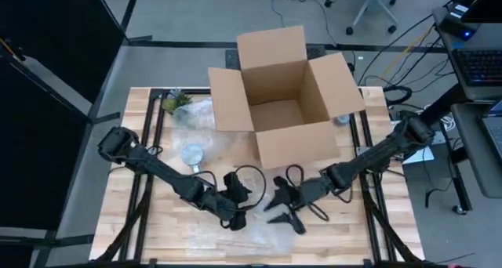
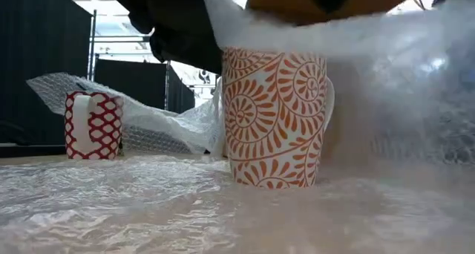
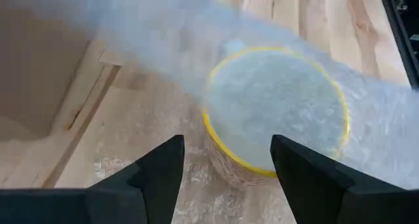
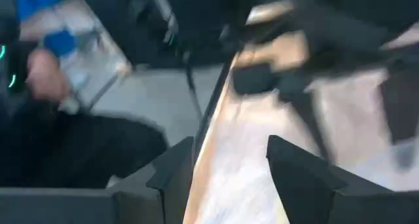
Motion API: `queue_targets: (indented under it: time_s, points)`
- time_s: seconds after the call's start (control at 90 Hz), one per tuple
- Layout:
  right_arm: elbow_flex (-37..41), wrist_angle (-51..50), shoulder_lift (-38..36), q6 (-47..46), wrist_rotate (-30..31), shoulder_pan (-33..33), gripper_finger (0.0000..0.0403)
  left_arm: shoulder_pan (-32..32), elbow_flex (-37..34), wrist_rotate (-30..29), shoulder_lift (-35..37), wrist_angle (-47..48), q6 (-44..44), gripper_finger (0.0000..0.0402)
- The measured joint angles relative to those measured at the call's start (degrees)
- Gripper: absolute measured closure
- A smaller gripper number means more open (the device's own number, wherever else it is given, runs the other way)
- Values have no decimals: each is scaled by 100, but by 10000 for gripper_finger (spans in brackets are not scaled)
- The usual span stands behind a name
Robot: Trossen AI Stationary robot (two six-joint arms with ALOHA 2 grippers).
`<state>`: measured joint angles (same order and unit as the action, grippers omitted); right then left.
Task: Wrap mug
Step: Wrap the yellow mug with the bubble wrap
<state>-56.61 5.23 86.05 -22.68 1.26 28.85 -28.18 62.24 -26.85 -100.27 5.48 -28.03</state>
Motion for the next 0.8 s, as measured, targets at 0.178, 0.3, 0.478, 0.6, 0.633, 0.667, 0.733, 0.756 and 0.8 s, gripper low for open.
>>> queue_targets:
  time_s: [0.178, 0.3, 0.478, 0.6, 0.633, 0.667, 0.733, 0.756, 0.8]
  points:
    - [-540, -1399, 69, 315, 701, 318, 225, 0, 0, 2, 0, 0, -9, 183]
    - [-666, -1574, 571, 1068, 1531, 493, 225, 0, 0, 4, 0, 0, -9, 183]
    - [-1403, -2129, 1497, 1373, 1942, 456, 225, 0, -2, 4, 3, 0, -9, 183]
    - [-2398, -3543, 2201, 1417, 1918, 371, 225, 0, -7, 9, 71, 25, -7, 183]
    - [-2667, -3892, 2389, 1422, 1921, 361, 225, 0, -9, 9, 94, 26, -7, 183]
    - [-2913, -4212, 2558, 1434, 1937, 344, 225, 0, -9, 9, 122, 26, -7, 183]
    - [-3319, -4668, 2841, 1401, 1935, 307, 225, -4, -9, 9, 158, 20, -7, 183]
    - [-3435, -4775, 2924, 1358, 1914, 290, 225, -7, -9, 11, 167, 20, -7, 183]
    - [-3632, -4921, 3088, 1285, 1783, 232, 225, -17, -9, 32, 185, 26, -8, 183]
